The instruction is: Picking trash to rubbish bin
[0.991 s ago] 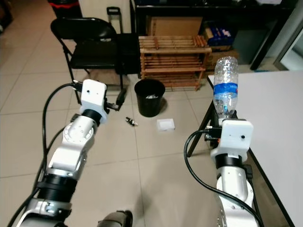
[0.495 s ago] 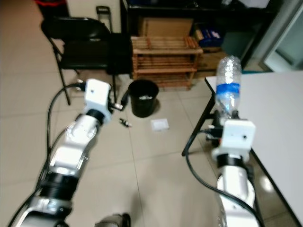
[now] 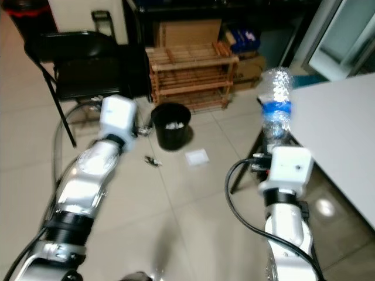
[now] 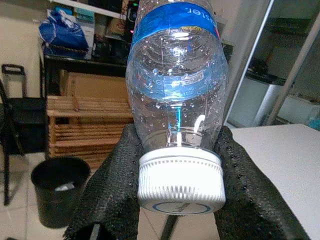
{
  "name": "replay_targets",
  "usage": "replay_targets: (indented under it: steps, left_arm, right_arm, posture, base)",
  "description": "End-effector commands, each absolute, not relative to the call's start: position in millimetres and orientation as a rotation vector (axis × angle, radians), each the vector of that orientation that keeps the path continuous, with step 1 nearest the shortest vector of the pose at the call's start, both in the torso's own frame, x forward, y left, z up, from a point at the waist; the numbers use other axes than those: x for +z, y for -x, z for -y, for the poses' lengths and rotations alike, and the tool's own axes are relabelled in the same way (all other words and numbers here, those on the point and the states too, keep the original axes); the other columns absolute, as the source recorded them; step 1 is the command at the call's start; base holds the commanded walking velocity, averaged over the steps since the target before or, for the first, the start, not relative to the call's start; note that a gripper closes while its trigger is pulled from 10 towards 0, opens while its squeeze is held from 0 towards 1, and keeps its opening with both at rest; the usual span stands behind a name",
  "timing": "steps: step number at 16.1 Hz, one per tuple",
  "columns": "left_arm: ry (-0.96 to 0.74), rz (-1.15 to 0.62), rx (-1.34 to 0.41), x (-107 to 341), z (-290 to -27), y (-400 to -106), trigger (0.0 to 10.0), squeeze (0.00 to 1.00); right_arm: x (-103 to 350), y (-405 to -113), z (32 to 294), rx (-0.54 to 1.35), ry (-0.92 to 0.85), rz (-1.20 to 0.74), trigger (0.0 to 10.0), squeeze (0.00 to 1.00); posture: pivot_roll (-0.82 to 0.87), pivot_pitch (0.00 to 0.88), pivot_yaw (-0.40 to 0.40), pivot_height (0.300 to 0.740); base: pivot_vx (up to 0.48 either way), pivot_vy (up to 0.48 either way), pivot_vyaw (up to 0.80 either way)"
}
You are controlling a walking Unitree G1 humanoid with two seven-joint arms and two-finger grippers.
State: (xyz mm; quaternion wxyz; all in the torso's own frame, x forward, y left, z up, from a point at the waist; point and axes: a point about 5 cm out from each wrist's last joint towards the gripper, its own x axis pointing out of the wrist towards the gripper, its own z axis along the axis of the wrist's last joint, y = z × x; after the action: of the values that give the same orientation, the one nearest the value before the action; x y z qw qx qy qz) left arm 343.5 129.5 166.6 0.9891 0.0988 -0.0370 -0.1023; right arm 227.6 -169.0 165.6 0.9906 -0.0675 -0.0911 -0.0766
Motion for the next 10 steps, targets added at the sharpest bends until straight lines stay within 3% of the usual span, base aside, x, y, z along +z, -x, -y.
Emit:
replay_targets:
  steps: [1, 4, 10]
  left_arm:
    - [-0.187, 0.080, -0.258, 167.5, -114.5, -342.4, 10.0, 0.00]
    - [-0.181, 0.072, -0.250, 165.7, -114.3, -342.6, 10.0, 0.00]
    - [-0.166, 0.070, -0.261, 165.4, -111.7, -343.4, 10.0, 0.00]
  right_arm:
    - [164.3, -225.0, 176.1, -0.179, 0.148, 0.175, 10.0, 0.00]
    - [164.2, -225.0, 176.1, -0.178, 0.148, 0.175, 10.0, 0.00]
    - [163.0, -225.0, 175.3, -0.175, 0.147, 0.172, 10.0, 0.00]
  posture:
    - [0.18, 0.102, -0.056, 0.740]
    - [0.18, 0.101, -0.053, 0.740]
    - [0.18, 0.102, -0.053, 0.740]
  base:
    - [0.296, 0.379, 0.00]
    - [0.311, 0.221, 0.00]
    - [0.040, 0.000, 0.00]
